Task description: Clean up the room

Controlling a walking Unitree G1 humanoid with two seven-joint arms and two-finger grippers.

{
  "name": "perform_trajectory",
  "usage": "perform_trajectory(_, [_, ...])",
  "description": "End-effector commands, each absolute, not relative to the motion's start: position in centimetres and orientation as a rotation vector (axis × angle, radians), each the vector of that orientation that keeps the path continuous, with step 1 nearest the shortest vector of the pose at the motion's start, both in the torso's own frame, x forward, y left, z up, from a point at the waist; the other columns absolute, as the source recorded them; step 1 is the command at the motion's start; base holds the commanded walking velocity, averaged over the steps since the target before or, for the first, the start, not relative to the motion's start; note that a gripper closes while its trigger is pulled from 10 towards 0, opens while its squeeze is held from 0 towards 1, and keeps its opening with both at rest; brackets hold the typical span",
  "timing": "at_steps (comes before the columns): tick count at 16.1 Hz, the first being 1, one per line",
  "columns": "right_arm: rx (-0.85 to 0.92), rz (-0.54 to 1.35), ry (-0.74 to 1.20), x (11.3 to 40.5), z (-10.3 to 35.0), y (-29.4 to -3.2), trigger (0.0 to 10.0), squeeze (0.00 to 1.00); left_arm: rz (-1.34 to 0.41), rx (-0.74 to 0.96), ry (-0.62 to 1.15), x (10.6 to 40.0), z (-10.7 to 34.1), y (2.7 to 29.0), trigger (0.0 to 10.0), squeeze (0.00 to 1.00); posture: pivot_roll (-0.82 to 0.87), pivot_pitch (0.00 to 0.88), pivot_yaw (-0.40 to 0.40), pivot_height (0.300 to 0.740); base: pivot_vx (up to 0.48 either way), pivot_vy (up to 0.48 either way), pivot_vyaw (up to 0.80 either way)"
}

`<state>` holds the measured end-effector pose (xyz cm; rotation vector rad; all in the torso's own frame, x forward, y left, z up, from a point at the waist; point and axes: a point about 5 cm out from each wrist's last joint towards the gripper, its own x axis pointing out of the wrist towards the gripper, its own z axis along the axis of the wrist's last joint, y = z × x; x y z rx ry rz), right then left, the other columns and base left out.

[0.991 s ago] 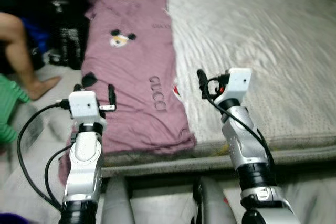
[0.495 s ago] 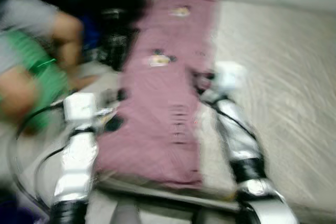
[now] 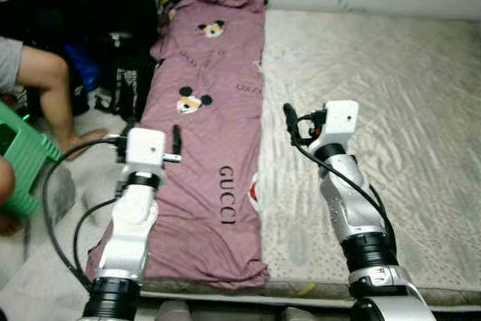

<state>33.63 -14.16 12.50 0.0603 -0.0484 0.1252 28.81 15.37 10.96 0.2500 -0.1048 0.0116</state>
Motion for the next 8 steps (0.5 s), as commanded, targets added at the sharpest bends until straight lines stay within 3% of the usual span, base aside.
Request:
perform_trajectory(1, [0.06, 0.129, -0.05, 33.56, 12.39, -14.01, 10.0, 0.0, 0.03, 0.262, -0.103, 28.88, 11.03, 15.82, 10.0, 0.0, -0.06, 0.0, -0.012, 0.74, 0.0, 0.0, 0.0])
perform_trajectory(8, [0.062, 0.154, -0.045, 33.63, 12.33, -13.18, 10.0, 0.0, 0.045, 0.164, -0.075, 29.27, 10.85, 16.23, 10.0, 0.0, -0.06, 0.0, -0.019, 0.74, 0.0, 0.0, 0.0])
